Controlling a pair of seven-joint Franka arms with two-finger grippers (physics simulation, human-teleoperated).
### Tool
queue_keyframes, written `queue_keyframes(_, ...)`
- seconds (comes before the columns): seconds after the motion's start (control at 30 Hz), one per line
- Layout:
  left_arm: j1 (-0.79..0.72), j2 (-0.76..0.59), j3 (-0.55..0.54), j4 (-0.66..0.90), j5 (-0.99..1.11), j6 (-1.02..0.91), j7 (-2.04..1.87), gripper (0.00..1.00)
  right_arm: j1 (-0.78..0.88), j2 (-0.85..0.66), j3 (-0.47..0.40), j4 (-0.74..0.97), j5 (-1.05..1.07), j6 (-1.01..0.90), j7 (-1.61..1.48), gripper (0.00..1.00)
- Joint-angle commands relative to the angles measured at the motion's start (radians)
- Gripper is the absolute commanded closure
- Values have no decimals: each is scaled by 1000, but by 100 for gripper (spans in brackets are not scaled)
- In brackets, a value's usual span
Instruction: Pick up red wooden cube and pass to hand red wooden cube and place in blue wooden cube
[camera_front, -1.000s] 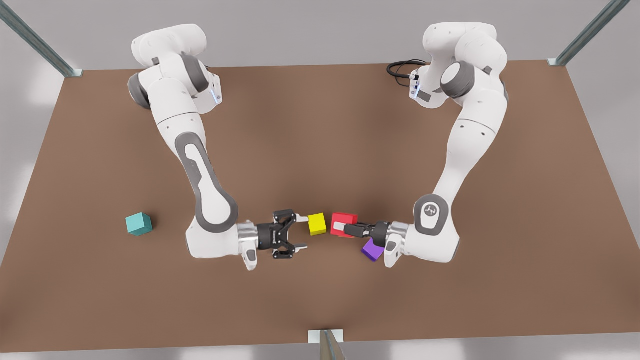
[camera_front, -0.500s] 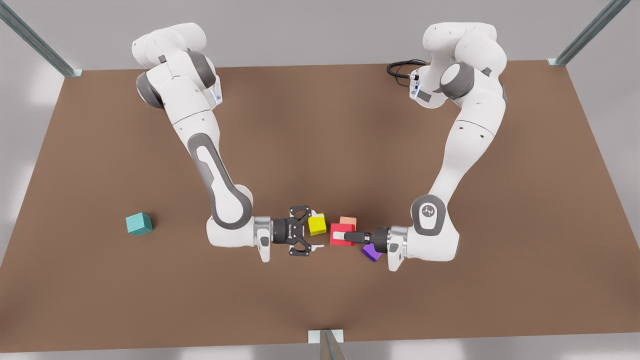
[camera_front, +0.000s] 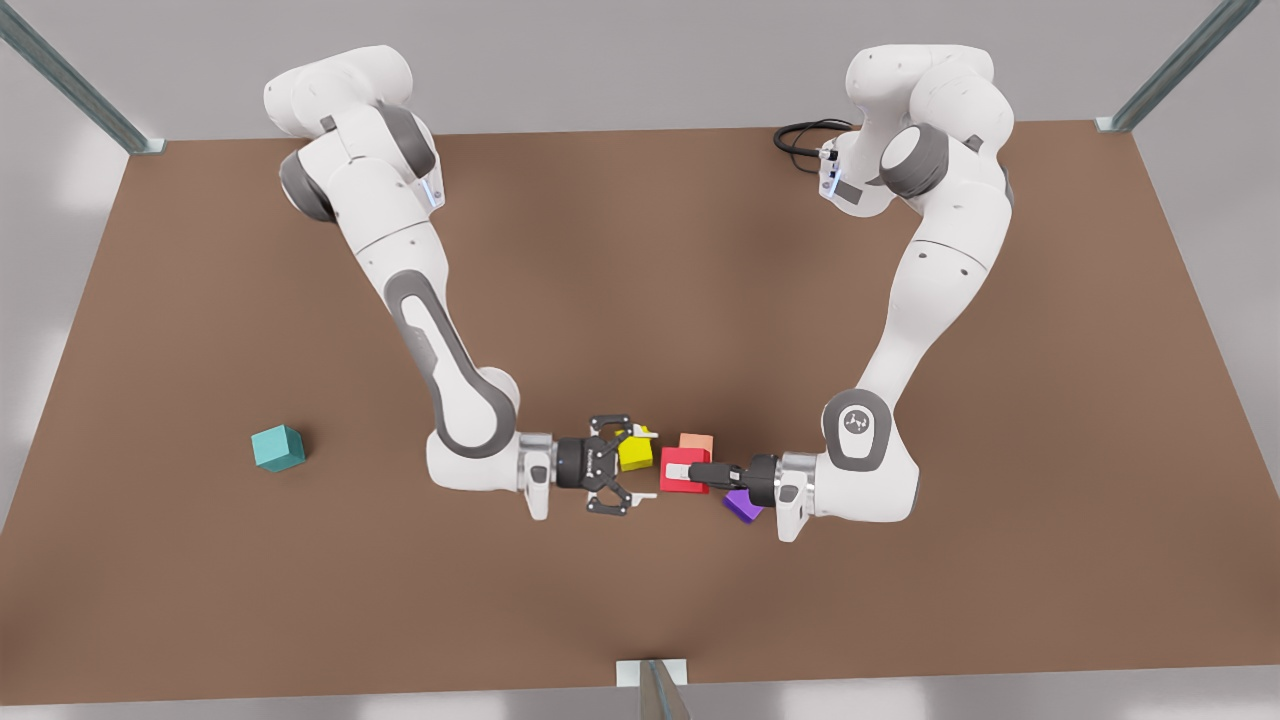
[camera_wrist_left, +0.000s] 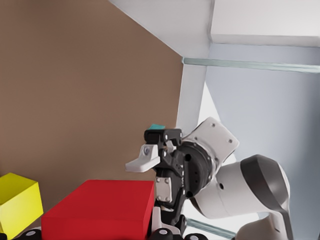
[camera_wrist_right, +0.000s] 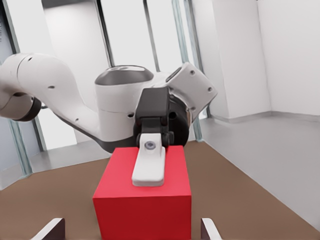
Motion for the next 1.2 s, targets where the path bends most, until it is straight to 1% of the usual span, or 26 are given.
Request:
queue_keyframes(0.0,0,-2,-5,0,-12,-4,59,44,-1,5,7,9,3,31,-142,0)
queue_keyframes(0.07,-2,-2,-5,0,-12,-2,46,44,-1,31,21,41,3,51,-138,0)
queue_keyframes(0.2,-6,0,-10,0,-12,5,46,44,2,34,23,57,3,66,-137,0)
queue_keyframes(0.37,-25,3,-10,0,-14,44,45,44,2,55,93,88,3,152,-137,0)
queue_keyframes(0.43,-25,3,-10,0,-14,45,45,44,2,62,93,97,3,152,-137,0)
queue_keyframes(0.5,-25,3,-10,0,-14,44,43,44,2,62,93,97,3,153,-138,34)
queue_keyframes(0.53,-25,1,-10,0,-14,42,43,43,2,62,93,97,3,153,-137,36)
queue_keyframes(0.6,-23,0,-12,0,-14,42,26,43,2,62,93,97,3,153,-138,36)
queue_keyframes(0.63,-23,0,-12,0,-14,39,25,42,2,62,93,97,3,153,-138,36)
queue_keyframes(0.67,-25,0,-12,0,-14,42,25,36,2,60,93,97,3,153,-138,35)
queue_keyframes(0.7,-25,0,-12,2,-14,44,25,21,0,60,93,97,3,153,-137,35)
queue_keyframes(0.73,-25,0,-12,0,-12,42,26,13,2,60,93,97,3,153,-137,35)
queue_keyframes(0.77,-25,0,-10,2,-12,42,25,13,0,60,93,97,3,153,-137,35)
queue_keyframes(0.8,-25,0,-10,0,-12,42,25,7,0,60,93,97,3,153,-137,35)
queue_keyframes(0.87,-23,-2,-10,0,-11,42,22,0,0,59,93,97,3,152,-137,35)
queue_keyframes(0.93,-19,-6,-5,2,3,42,5,0,-4,54,86,95,0,152,-134,35)
queue_keyframes(0.97,-9,-8,-5,3,50,39,-30,0,-17,51,81,89,-8,149,-135,35)
queue_keyframes(1.0,26,-23,-5,3,86,25,-38,0,-29,46,63,84,-51,130,-135,35)
queue_keyframes(1.03,76,-25,-7,5,98,-41,-38,0,-57,39,55,78,-147,120,-131,35)
queue_keyframes(1.07,127,-39,-5,6,98,-117,-36,0,-110,26,55,54,-278,65,-111,35)
queue_keyframes(1.1,155,-46,-5,8,100,-150,-38,0,-152,-21,53,-6,-419,37,-50,35)
queue_keyframes(1.13,213,-56,-7,11,144,-241,-38,0,-195,-92,52,-81,-627,18,36,35)
queue_keyframes(1.17,290,-107,-2,17,257,-335,-39,0,-234,-171,52,-155,-818,-9,70,35)
